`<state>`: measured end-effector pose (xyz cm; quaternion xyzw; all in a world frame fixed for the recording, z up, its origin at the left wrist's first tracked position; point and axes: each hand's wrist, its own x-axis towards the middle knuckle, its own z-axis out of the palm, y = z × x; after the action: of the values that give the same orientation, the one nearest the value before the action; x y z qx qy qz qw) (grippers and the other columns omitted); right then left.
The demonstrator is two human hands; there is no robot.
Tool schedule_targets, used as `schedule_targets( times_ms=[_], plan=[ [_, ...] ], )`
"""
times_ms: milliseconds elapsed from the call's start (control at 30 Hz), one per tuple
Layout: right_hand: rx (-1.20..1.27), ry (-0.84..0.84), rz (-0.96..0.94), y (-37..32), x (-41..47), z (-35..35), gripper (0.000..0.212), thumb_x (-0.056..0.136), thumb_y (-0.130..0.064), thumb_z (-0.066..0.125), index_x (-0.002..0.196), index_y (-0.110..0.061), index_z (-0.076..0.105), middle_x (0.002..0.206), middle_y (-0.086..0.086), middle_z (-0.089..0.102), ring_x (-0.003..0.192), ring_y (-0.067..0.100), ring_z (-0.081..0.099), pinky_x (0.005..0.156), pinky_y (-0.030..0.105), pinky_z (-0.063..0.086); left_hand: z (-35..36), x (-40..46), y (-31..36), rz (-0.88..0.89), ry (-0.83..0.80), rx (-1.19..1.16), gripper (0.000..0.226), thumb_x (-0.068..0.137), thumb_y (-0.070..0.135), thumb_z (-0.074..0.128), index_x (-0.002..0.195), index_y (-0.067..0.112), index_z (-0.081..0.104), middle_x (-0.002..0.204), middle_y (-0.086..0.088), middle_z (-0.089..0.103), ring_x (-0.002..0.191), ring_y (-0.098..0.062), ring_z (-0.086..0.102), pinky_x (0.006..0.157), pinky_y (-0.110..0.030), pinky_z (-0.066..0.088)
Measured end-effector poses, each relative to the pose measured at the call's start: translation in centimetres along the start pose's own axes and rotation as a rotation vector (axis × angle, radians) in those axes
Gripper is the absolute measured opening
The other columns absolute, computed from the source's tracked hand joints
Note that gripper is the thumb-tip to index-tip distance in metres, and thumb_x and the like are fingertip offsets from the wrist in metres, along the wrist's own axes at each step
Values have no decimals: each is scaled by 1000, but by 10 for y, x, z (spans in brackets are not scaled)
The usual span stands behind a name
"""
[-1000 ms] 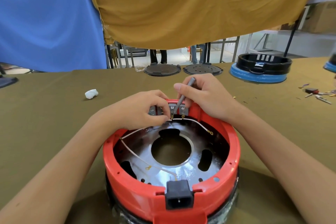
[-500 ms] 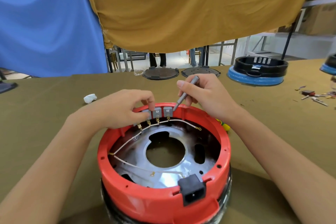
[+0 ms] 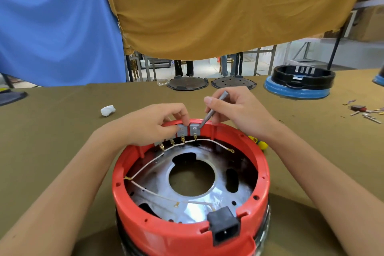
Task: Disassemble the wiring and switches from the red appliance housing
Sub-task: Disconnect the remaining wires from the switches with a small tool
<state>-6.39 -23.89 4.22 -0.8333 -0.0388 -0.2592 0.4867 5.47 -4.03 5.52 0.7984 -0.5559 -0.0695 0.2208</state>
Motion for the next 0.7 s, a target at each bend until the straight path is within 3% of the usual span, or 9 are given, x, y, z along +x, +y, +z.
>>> schedule_targets(
  times_ms=[167, 233, 333, 700],
  plan=[
    [-130, -14, -61, -1, -4, 7, 28, 98, -27, 64, 81, -6, 70, 62, 6, 69, 59, 10, 64, 62, 18, 48, 6, 3, 3, 46, 12, 111, 19, 88, 18, 63, 92, 37, 63, 105, 11, 56, 98, -9, 56, 94, -36, 45],
    [-188, -3, -89, -2, -4, 6, 27, 97, -28, 64, 80, -8, 71, 62, 3, 69, 63, 16, 66, 68, 27, 51, 8, 4, 3, 58, -5, 122, 12, 87, 26, 67, 90, 37, 69, 118, 15, 54, 109, -2, 54, 101, -30, 41],
    [-263, -27, -114, -4, -5, 6, 24, 95, -30, 66, 79, -13, 72, 63, -1, 69, 66, 19, 65, 72, 34, 50, 11, 8, 1, 71, -8, 200, 6, 86, 35, 72, 91, 35, 75, 119, 16, 55, 108, -2, 54, 100, -30, 41],
    [-283, -75, -88, -6, -2, 7, 23, 94, -30, 68, 80, -12, 73, 64, 1, 70, 67, 21, 65, 72, 36, 51, 12, 9, 1, 72, -40, 186, 4, 89, 34, 70, 88, 34, 74, 115, 14, 52, 102, -3, 54, 93, -23, 39]
  ],
)
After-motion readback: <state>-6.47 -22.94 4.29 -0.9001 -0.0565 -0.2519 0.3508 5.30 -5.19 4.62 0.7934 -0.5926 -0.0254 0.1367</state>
